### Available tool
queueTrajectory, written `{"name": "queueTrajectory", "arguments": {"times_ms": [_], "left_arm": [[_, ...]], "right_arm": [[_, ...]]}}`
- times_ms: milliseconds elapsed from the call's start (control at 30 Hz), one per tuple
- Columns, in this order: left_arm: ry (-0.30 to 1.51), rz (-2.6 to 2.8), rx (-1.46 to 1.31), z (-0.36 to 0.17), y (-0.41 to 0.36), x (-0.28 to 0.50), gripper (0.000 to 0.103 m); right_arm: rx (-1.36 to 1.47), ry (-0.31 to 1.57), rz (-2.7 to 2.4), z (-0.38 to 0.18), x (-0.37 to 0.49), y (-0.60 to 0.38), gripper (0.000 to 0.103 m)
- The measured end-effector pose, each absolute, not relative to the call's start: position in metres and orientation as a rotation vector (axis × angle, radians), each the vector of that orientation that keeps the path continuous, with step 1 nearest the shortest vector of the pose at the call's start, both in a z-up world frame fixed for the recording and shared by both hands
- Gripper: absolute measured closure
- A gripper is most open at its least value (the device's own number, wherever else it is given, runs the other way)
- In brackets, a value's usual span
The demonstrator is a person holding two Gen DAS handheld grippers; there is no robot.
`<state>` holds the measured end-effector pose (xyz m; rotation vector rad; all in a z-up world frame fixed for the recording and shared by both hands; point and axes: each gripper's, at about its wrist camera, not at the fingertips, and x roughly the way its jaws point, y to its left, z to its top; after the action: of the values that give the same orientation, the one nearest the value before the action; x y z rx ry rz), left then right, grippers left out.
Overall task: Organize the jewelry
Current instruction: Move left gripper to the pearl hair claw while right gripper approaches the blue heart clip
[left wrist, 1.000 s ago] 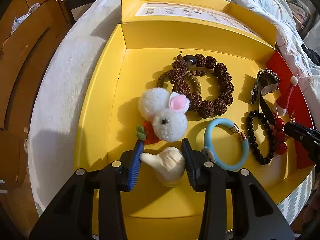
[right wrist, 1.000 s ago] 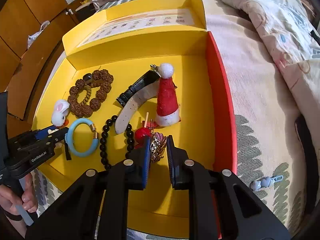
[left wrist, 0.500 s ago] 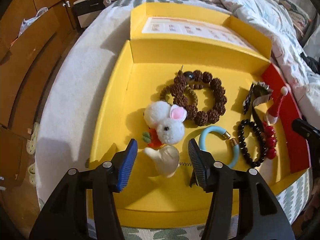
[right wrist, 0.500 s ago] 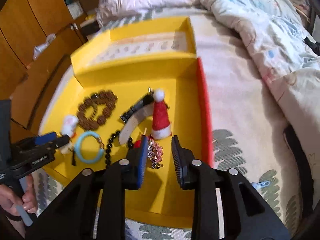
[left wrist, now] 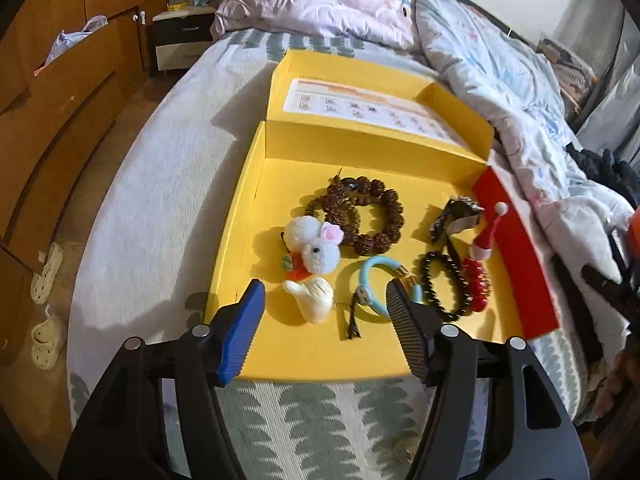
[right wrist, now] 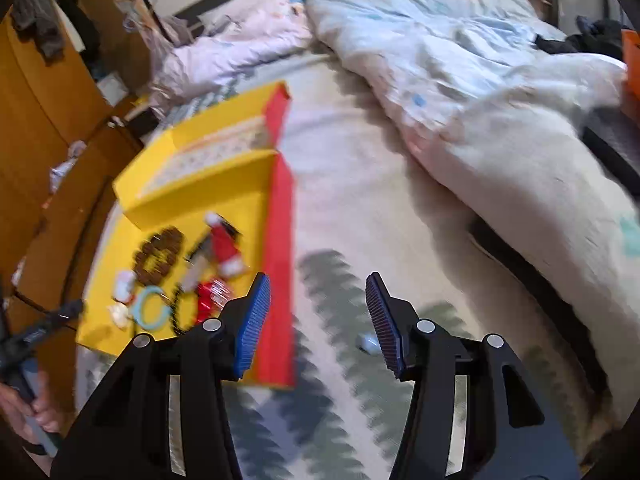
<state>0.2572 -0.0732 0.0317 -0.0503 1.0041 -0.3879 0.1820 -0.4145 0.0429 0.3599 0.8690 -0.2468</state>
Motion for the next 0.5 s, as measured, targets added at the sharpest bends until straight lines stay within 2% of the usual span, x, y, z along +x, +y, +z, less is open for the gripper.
{"name": "queueTrajectory", "arguments": {"times_ms": [167,267,500], "left_arm": [[0.963,-0.428,-0.034,0.044,-0.082,0.226,0.029],[0.934,-0.439,0.008,0.044,-0.089,0.206,0.026],[0.949,-0.454,0.031,0.025,-0.091,0.167,0.021]], "right_arm": [[0.325,0.883,-0.284,0.043,0.156,-0.422,0.049],[0.288,0.902,-0.309,0.039,0.143,-0.423,0.035],[0.332,0.946,-0.319,0.024,0.127,-0.436,0.034]]}}
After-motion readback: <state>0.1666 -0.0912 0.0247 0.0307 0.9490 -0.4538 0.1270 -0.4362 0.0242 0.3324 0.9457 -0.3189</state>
